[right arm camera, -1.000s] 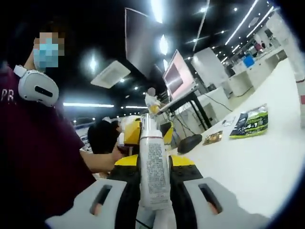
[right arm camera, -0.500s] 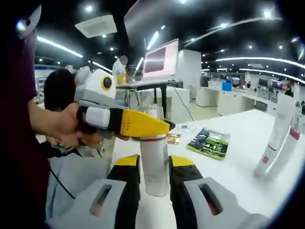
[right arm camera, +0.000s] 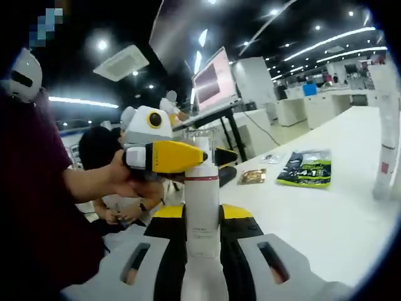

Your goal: Arrange the skincare products in the storage area until every visible bottle or jar stands upright without overlapping.

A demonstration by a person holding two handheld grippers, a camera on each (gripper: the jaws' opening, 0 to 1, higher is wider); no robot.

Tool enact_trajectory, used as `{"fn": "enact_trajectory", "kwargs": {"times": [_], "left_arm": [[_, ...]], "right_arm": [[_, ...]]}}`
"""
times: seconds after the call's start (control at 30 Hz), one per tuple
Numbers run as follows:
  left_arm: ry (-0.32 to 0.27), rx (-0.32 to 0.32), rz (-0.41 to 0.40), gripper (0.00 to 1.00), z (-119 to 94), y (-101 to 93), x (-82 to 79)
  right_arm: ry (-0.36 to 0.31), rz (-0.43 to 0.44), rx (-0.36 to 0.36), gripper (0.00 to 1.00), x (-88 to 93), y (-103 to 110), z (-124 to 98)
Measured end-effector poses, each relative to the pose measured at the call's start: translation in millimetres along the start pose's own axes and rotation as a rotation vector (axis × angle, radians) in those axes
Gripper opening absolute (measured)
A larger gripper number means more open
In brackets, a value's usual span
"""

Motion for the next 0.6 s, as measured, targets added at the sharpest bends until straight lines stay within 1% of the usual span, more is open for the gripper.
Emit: {"fn": "enact_trajectory", "kwargs": {"times": [0.03, 0.07, 0.1, 0.13, 0.17, 0.2, 0.23, 0.27, 0.3, 0.33, 0.37, 0.4, 0.43, 0.47, 0.5, 0.53, 0.57, 0.6], "left_arm": [[0.002, 0.027, -0.015, 0.31, 2, -1.4, 1.2], [0.012, 0.079, -0.041, 0.27, 3, -4.5, 3.1], [0.017, 0.103, -0.042, 0.25, 4, -6.4, 4.3], [0.013, 0.089, -0.03, 0.24, 6, -5.0, 4.3], [0.023, 0.102, -0.03, 0.24, 6, -6.8, 5.8], [0.026, 0.102, -0.035, 0.24, 6, -6.9, 5.9], [0.028, 0.096, -0.034, 0.23, 7, -7.2, 6.1], [0.021, 0.068, -0.037, 0.23, 7, -4.7, 5.6], [0.015, 0.059, -0.037, 0.23, 7, -3.7, 4.9], [0.003, 0.043, -0.031, 0.23, 7, -2.1, 3.4], [-0.024, 0.0, -0.013, 0.22, 6, 1.9, 0.5], [-0.044, -0.027, -0.001, 0.22, 5, 4.5, -1.5], [-0.067, -0.062, -0.008, 0.22, 3, 6.9, -4.3], [-0.09, -0.111, -0.002, 0.22, 0, 10.0, -7.9], [-0.1, -0.172, -0.003, 0.22, -2, 13.6, -9.8], [-0.099, -0.218, -0.002, 0.22, -4, 16.3, -10.5], [-0.094, -0.269, 0.005, 0.22, -5, 18.5, -10.2], [-0.092, -0.302, 0.022, 0.22, -5, 19.1, -9.7]], "right_arm": [[-0.01, -0.007, -0.009, 0.17, -0.1, -1, -1], [-0.006, 0.019, -0.045, 0.17, 0.5, -1, -2], [0.001, 0.041, -0.061, 0.17, 1.2, -2, -2], [-0.002, 0.036, -0.083, 0.17, 1.5, -1, -3], [0.004, 0.073, -0.119, 0.17, 2.8, 0, -3], [0.005, 0.086, -0.135, 0.17, 3.4, 1, -3], [0.003, 0.082, -0.117, 0.18, 3.6, -1, -3], [-0.001, 0.073, -0.095, 0.18, 2.9, -2, -2], [-0.008, 0.078, -0.084, 0.18, 2.5, -2, -2], [-0.022, 0.079, -0.062, 0.18, 1.7, -3, -1], [-0.041, 0.063, 0.0, 0.18, -0.2, -7, -1], [-0.036, -0.001, 0.062, 0.18, -1.4, -8, -2], [-0.026, -0.027, 0.1, 0.2, -1.5, -10, -3], [-0.007, -0.047, 0.201, 0.25, -1.2, -14, -2], [0.015, -0.078, 0.228, 0.26, -0.4, -14, -2], [0.043, -0.112, 0.25, 0.26, 0.3, -13, 0], [0.06, -0.16, 0.323, 0.28, -1.5, -11, 3], [0.054, -0.186, 0.329, 0.31, -3.1, -9, 5]]}}
Point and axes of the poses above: the point that each gripper's makers call its tool centre point, and the gripper's own axes: z roughly forward along the fingers, y roughly to its left, x roughly out of its underside, the point moved 7 cm from there along -z, roughly backward along the fingers, and after that the axes turned 4 degrees about x, right-handed, at the moved point
